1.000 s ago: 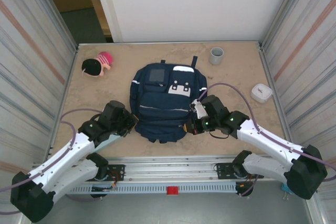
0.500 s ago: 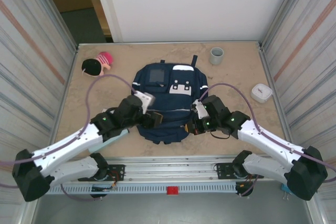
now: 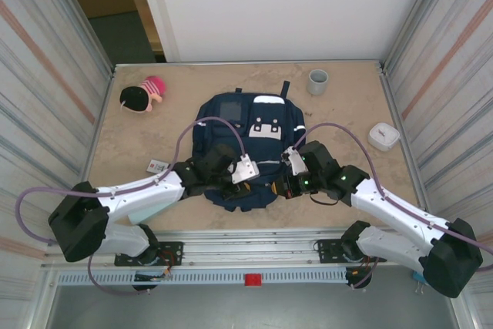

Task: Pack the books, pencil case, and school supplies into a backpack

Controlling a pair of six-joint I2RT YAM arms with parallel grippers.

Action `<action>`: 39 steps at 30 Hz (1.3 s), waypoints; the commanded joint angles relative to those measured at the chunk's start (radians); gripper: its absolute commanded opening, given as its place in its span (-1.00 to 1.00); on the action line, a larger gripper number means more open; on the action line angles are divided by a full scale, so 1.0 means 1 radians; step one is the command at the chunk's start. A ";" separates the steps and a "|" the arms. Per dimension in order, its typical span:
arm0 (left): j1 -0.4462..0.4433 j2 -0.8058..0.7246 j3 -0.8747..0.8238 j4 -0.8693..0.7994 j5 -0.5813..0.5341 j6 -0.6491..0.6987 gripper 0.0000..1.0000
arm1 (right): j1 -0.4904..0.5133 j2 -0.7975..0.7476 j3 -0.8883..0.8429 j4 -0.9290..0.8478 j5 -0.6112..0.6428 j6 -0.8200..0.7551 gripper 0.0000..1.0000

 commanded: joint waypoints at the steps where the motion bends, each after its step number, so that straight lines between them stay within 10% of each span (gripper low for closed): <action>1: -0.007 -0.032 0.006 0.091 0.109 0.009 -0.50 | -0.008 -0.006 -0.018 0.052 -0.018 -0.017 -1.00; 5: -0.001 -0.074 -0.021 0.140 0.173 -0.030 -0.81 | -0.006 -0.005 -0.049 0.094 -0.031 -0.019 -1.00; 25: 0.005 -0.105 -0.004 0.153 0.248 -0.065 -0.82 | 0.013 0.081 -0.054 0.174 0.041 -0.022 -0.41; 39: 0.061 -0.206 -0.044 0.014 0.090 -0.042 -0.84 | -0.088 0.012 -0.046 -0.020 0.233 -0.040 -1.00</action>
